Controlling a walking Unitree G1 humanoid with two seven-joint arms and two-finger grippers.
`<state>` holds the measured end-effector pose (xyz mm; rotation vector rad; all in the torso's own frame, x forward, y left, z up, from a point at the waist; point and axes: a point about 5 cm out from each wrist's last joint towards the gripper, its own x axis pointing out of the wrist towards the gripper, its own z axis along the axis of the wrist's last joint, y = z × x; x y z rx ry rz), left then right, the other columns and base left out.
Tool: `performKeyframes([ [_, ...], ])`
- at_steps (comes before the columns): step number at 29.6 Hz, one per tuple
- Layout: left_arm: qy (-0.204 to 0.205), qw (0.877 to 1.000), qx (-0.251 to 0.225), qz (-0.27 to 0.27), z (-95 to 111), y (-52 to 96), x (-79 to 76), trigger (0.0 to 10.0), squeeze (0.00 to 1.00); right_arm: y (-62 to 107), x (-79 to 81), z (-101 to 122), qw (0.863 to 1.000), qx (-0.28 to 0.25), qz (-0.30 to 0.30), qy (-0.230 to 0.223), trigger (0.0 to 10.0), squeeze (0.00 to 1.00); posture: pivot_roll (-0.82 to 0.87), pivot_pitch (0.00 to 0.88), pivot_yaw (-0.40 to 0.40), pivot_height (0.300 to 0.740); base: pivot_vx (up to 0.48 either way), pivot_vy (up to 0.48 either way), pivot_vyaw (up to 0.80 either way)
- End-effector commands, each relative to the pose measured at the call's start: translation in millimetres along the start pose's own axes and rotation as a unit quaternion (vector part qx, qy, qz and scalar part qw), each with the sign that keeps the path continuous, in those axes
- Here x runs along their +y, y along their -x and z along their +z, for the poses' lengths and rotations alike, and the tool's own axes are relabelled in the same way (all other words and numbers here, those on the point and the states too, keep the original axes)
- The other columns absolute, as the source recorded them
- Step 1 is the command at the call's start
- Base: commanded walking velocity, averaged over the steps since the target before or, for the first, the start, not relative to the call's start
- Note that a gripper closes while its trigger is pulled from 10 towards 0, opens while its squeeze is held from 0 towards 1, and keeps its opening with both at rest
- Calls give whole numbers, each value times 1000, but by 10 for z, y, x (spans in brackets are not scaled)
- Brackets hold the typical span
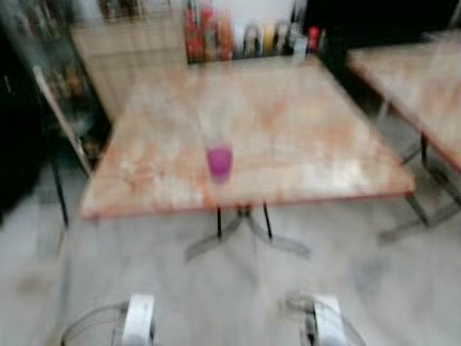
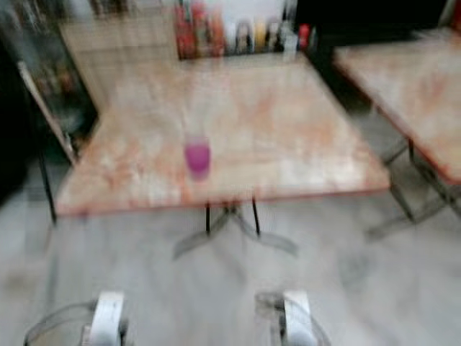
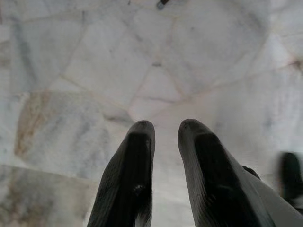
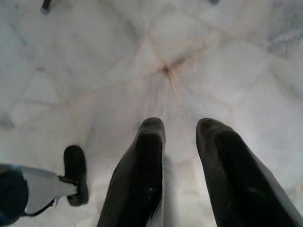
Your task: Setting the table
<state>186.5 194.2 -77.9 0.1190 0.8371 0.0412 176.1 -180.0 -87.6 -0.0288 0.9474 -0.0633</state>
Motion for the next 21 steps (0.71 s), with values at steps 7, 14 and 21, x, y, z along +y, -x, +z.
performKeyframes([
  [7,8,998,-52,22,205,-28,73,10000,0,1,-52,8,1000,-1,-5,8,10000,0,-1,0,67,740,0,-90,0],
  [14,53,979,-186,55,686,-15,181,10000,0,0,-60,12,1000,-1,-5,13,10000,0,1,0,67,740,0,0,0],
  [21,79,924,-367,69,1526,150,240,10000,0,-1,-73,13,1000,2,-7,20,10000,0,22,0,60,740,0,0,0],
])
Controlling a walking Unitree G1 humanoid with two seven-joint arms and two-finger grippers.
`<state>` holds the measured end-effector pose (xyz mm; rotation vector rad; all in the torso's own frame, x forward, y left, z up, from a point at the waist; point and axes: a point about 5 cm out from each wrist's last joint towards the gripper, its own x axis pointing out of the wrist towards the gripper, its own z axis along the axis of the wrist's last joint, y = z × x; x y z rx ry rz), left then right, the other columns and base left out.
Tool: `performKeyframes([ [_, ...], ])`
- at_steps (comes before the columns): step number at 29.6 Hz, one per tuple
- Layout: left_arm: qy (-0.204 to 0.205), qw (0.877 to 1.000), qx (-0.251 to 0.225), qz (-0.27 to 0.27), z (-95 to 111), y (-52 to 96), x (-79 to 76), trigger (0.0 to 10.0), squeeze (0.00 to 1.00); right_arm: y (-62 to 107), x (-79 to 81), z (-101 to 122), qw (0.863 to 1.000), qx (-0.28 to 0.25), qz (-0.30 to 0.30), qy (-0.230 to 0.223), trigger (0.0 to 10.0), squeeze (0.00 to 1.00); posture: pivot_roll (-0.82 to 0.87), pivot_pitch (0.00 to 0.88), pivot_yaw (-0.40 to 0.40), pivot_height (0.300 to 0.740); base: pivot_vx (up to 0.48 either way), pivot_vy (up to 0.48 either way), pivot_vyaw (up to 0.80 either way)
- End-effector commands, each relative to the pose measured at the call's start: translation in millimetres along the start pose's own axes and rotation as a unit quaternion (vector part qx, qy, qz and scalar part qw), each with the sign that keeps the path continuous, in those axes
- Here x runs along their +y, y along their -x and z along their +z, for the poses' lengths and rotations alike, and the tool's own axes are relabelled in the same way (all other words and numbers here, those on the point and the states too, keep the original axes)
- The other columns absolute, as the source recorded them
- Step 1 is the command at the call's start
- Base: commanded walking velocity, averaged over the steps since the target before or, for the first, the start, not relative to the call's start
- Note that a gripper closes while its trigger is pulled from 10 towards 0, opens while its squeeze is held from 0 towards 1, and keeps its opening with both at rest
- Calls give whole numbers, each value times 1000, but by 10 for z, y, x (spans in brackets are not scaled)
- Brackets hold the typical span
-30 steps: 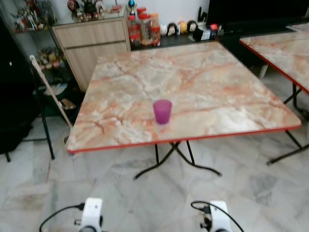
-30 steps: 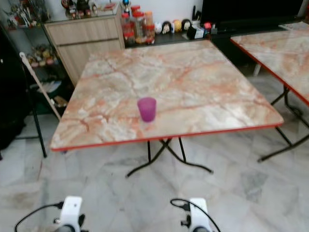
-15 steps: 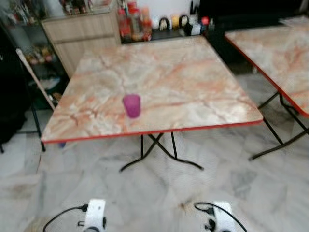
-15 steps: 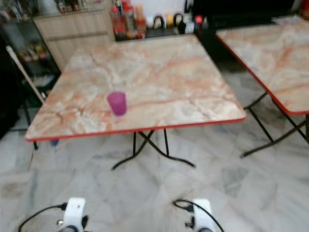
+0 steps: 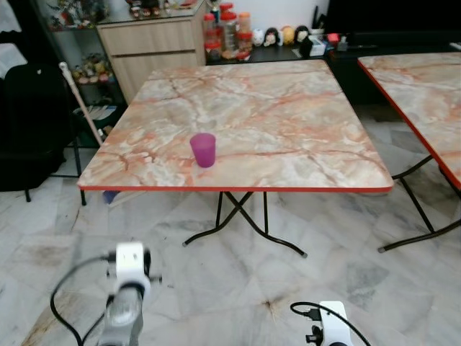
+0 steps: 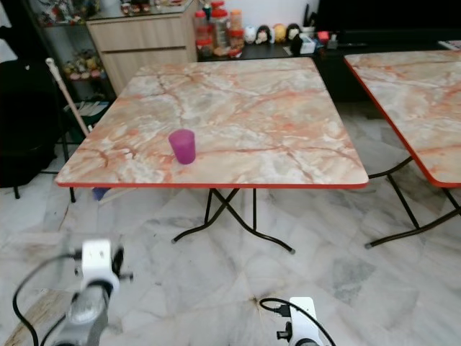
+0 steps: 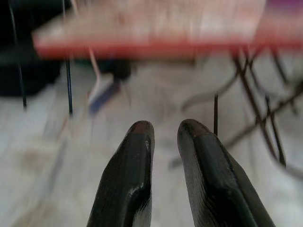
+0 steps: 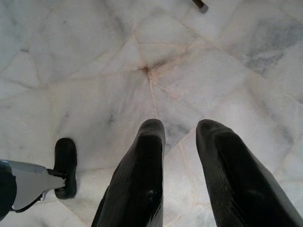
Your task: Setting the table
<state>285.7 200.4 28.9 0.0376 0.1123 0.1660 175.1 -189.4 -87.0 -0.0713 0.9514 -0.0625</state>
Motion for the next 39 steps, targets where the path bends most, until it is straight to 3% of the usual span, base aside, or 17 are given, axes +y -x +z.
performKeyframes([
  [1,7,999,-36,9,163,-71,12,10000,0,-6,21,20,1000,0,2,1,10000,0,22,0,60,740,0,0,0],
  [5,16,995,-97,3,491,-214,-53,10000,0,-10,37,44,1000,-3,3,-1,10000,0,17,0,65,740,60,0,0],
  [14,7,989,-142,-24,833,-347,-144,10000,0,-14,71,68,1000,-9,6,-18,10000,0,18,0,70,740,342,0,0],
  [18,-12,989,-142,-42,853,-365,-156,10000,0,-13,72,62,1000,-8,4,-19,10000,0,22,0,71,740,480,0,0],
  [39,-7,988,-147,-49,956,-411,-161,10000,0,-15,73,69,1000,-9,1,-24,10000,0,15,0,73,740,479,0,0],
])
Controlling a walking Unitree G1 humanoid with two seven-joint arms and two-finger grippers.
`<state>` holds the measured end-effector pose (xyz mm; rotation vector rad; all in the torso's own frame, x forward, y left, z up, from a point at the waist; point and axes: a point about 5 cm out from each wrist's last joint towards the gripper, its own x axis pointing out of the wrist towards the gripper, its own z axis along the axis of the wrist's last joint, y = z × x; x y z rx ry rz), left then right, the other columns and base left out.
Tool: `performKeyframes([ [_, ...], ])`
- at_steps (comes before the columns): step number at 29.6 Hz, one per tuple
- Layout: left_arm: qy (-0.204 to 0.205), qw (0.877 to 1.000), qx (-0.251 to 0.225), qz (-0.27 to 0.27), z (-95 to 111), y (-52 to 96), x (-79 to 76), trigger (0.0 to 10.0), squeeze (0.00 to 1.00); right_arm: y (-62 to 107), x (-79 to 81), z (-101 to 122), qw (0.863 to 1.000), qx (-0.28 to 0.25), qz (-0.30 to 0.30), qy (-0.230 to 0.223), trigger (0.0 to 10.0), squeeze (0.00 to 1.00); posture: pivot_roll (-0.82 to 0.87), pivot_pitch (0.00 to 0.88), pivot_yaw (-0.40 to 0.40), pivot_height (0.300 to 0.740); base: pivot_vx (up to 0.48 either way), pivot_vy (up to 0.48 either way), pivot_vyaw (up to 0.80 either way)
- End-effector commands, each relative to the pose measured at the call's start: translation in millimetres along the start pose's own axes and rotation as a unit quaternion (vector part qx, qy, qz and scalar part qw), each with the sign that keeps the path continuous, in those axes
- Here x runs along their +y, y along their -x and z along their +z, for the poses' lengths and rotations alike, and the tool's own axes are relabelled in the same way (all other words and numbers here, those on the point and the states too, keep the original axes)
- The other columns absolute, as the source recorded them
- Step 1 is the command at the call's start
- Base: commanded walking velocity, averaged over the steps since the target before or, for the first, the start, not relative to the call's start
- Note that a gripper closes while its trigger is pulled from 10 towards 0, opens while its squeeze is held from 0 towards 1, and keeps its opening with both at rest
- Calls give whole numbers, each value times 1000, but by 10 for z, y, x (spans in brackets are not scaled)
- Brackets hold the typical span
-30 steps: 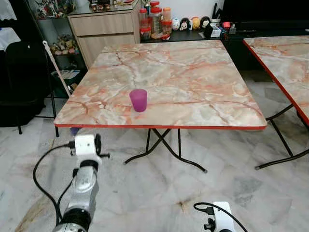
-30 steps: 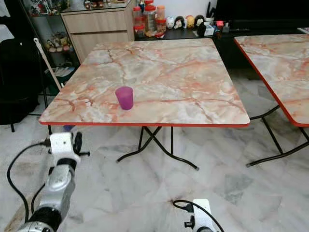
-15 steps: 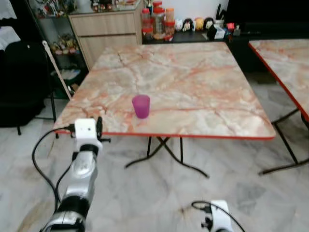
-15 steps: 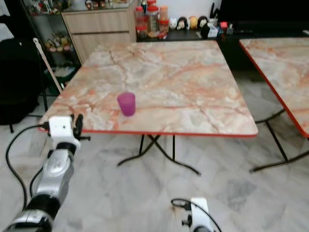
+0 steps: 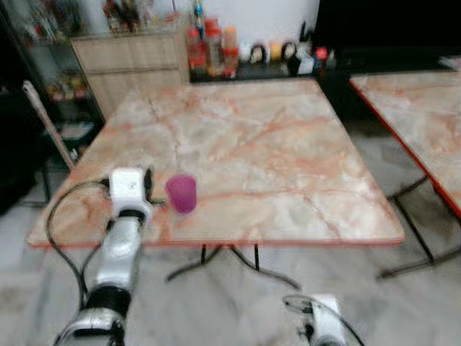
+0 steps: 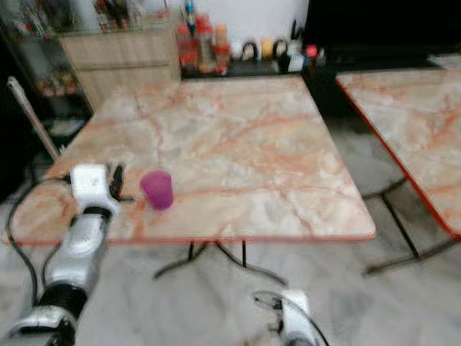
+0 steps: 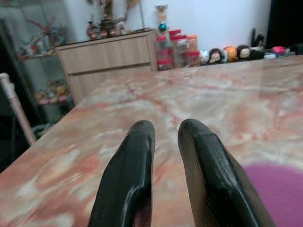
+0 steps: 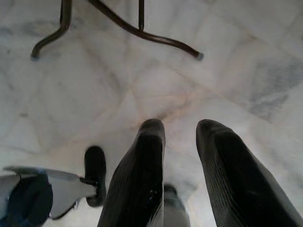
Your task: Setting the table
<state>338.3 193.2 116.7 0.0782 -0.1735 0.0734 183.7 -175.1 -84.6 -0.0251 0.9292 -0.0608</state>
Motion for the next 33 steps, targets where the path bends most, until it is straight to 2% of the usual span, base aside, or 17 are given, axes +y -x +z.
performKeyframes([
  [1,4,1000,-2,-6,19,-12,-43,10000,0,6,-70,-17,1000,2,-10,-4,10000,0,15,0,73,740,277,0,0],
  [6,13,1000,4,3,19,-24,-11,10000,0,6,-66,-21,1000,2,-10,-3,10000,0,15,0,72,740,55,0,0],
  [11,39,999,16,3,23,-33,18,10000,0,8,-66,-31,1000,4,-11,-3,10000,0,12,0,75,740,0,0,0],
  [12,44,999,18,2,26,-30,23,10000,1000,9,-66,-34,1000,4,-11,-3,10000,0,13,0,76,740,0,0,0],
  [18,75,997,11,15,118,-34,99,10000,1000,15,-62,-58,1000,6,-10,-4,10000,0,15,0,80,740,0,0,0],
  [23,111,994,-1,12,280,-56,162,10000,1000,17,-55,-70,1000,7,-9,-5,10000,0,17,0,83,740,0,0,0],
  [27,150,988,15,14,423,-88,216,10000,1000,18,-52,-75,1000,8,-9,-4,10000,0,23,0,84,740,0,0,0],
  [31,145,989,18,-3,549,-105,205,10000,1000,18,-46,-76,1000,8,-9,-3,10000,0,30,0,86,740,0,0,0],
  [33,137,990,23,-29,614,-106,137,10000,1000,18,-38,-78,1000,8,-7,-2,10000,0,33,0,88,740,0,0,0],
])
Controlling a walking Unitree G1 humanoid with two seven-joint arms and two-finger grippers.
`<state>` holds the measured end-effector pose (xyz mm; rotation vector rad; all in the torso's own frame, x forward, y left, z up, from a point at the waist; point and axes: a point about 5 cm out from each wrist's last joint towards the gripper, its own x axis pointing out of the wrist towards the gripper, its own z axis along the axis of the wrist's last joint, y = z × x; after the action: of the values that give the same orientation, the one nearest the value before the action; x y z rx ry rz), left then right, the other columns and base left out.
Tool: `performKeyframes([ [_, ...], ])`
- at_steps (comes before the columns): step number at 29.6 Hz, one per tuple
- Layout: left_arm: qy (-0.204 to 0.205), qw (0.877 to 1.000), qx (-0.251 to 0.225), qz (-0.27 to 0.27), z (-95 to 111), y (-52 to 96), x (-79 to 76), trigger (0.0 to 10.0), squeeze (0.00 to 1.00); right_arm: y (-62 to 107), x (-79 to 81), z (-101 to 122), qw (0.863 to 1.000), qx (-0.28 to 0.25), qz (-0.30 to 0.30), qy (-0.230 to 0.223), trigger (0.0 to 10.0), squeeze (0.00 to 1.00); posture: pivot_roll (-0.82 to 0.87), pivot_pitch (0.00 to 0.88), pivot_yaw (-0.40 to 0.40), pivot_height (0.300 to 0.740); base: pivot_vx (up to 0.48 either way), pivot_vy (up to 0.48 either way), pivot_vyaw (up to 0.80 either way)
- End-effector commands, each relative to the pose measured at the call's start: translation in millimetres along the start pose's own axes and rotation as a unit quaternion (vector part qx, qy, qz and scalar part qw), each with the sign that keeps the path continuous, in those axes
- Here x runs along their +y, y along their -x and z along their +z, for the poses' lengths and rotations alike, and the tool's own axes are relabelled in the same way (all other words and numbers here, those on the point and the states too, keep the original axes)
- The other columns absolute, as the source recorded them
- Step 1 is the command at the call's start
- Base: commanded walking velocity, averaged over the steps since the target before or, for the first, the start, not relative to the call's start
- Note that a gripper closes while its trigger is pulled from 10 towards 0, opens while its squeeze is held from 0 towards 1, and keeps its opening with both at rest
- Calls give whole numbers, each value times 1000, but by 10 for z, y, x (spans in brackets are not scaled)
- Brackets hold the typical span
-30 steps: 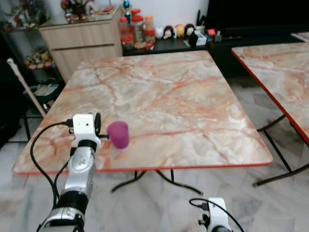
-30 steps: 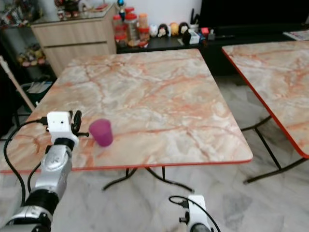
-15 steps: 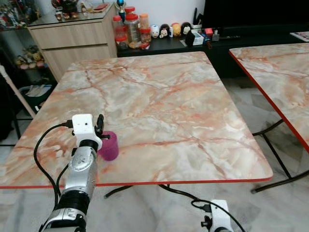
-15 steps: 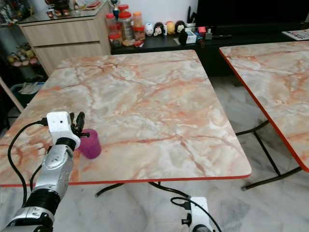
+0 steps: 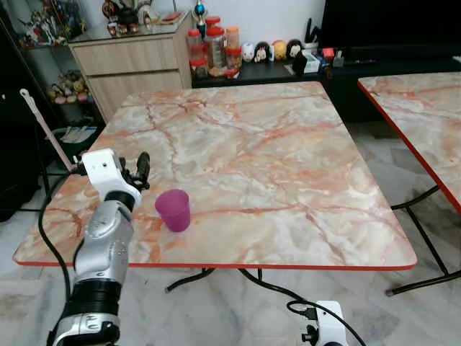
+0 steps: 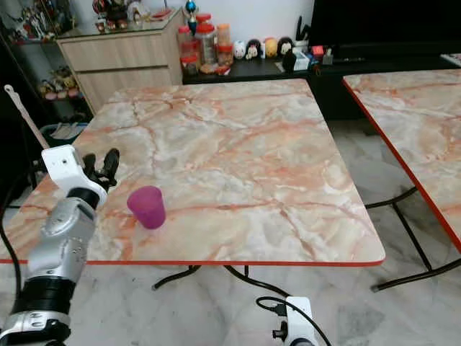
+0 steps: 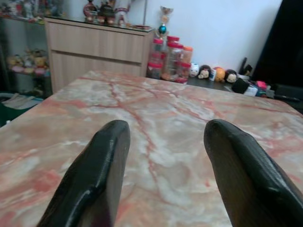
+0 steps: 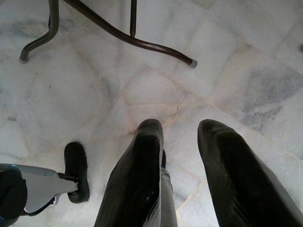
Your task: Setting the table
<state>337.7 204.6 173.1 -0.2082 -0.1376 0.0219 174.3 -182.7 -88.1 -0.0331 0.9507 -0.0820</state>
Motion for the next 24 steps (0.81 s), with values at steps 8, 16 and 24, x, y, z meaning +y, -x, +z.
performKeyframes([
  [8,-22,997,48,-47,18,35,-136,10000,541,-3,58,10,1000,-1,5,0,10000,0,26,0,96,740,0,0,0],
  [16,-69,977,166,-116,-253,229,-150,10000,0,-4,59,14,1000,-1,6,2,10000,0,28,0,98,740,0,0,0],
  [24,-72,974,183,-109,-243,218,-121,10000,0,-8,57,33,1000,-2,8,6,10000,0,33,0,89,740,0,0,0],
])
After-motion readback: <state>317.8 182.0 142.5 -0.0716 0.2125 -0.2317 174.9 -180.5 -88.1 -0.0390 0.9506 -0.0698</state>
